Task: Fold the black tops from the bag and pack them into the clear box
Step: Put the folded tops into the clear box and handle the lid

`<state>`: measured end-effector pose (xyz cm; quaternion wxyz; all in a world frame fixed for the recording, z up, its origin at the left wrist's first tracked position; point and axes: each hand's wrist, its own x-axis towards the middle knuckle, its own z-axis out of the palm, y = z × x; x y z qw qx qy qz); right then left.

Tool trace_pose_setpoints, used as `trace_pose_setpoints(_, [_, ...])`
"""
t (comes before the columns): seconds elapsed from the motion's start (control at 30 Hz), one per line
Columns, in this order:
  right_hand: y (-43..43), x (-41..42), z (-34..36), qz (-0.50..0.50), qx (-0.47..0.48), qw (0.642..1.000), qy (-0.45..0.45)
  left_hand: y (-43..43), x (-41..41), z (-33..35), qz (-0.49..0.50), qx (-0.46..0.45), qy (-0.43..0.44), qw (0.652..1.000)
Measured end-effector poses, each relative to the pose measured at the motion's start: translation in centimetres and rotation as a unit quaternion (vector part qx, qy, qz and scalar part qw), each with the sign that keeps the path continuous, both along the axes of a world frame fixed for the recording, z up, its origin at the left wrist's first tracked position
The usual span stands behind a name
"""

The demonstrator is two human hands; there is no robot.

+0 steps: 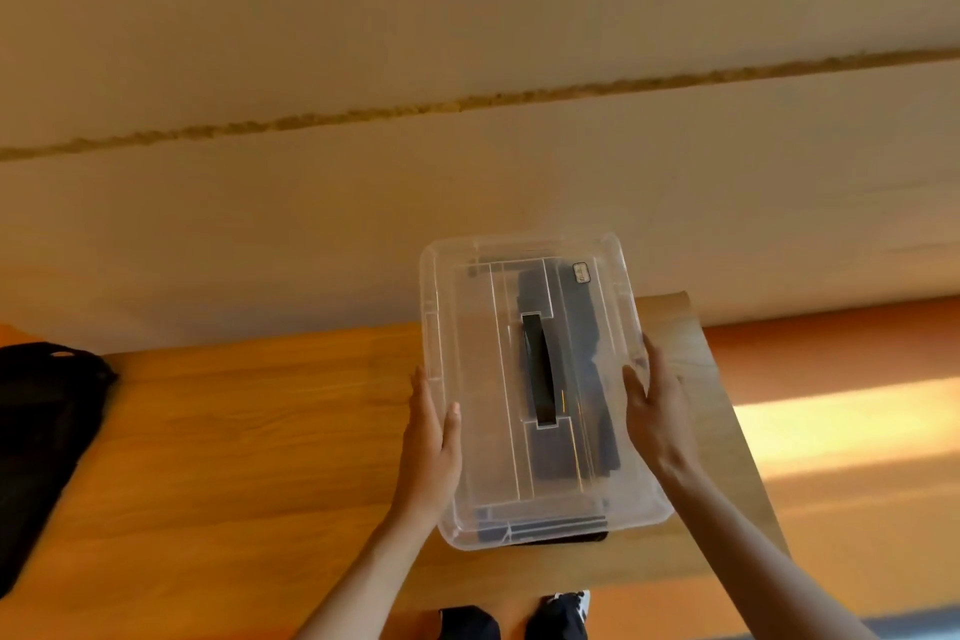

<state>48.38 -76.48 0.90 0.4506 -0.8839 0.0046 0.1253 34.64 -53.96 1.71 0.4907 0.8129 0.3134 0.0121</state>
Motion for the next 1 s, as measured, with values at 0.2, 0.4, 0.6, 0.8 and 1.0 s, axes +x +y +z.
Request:
trace_pose_setpoints(0.2, [-0.1,0.4,-0.9,0.019,-0.02,1.0,0.0,0.8,1.1,-4.5,0.005,0.055,0.011,0.998])
trace_pose_setpoints(0.4, [0.7,1.1,-1.4,0.039,-0.08,0.996,-0.007,0.6,2.6,-3.1,0.01,0.044,0.015,0.999])
trace_pose_setpoints(0.6, [0.3,0.0,-2.9,0.082,-0.143,0.986,-0.017,0.7,2.3,-4.0,0.003,0.052,0.062,0.997])
trace_pose_setpoints(0.8, [0.4,0.2,-4.1,0.078,-0.173,0.982,-0.021,1.3,2.4,-5.4,-0.025,0.193,0.08,0.978])
trace_pose_setpoints(1.0, [4.8,7.2,-1.4,0.143,-0.209,0.953,-0.167,0.6,6.1,-3.3,-0.15,0.301,0.006,0.942])
